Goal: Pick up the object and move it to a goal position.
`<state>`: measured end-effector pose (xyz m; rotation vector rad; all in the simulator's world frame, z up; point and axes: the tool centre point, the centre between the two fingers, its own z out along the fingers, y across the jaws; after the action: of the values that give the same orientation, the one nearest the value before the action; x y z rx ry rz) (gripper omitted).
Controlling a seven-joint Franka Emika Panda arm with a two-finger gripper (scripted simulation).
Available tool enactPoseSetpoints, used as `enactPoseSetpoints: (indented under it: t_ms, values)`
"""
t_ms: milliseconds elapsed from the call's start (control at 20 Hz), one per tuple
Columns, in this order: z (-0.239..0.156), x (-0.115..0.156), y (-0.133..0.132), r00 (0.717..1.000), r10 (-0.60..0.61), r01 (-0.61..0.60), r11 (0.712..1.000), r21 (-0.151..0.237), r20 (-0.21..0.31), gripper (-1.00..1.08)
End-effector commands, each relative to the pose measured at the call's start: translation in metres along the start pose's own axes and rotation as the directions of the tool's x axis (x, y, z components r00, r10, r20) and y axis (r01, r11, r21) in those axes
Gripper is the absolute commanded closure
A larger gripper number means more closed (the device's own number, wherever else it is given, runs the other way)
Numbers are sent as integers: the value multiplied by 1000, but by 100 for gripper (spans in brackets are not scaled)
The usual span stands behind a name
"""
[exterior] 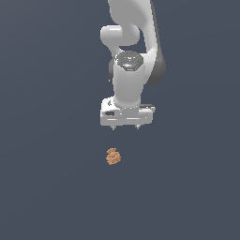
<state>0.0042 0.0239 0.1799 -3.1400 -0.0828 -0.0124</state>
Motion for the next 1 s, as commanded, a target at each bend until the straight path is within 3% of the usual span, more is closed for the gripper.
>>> enactPoseSetpoints:
  t_ms: [0, 550, 950]
  values:
    - [1, 1, 1, 1000, 12, -12, 1000, 0, 1, -92]
    - [10, 12, 9, 982, 189, -189, 982, 5, 4, -92]
    - [24, 27, 20, 912, 409, -409, 912, 7, 10, -92]
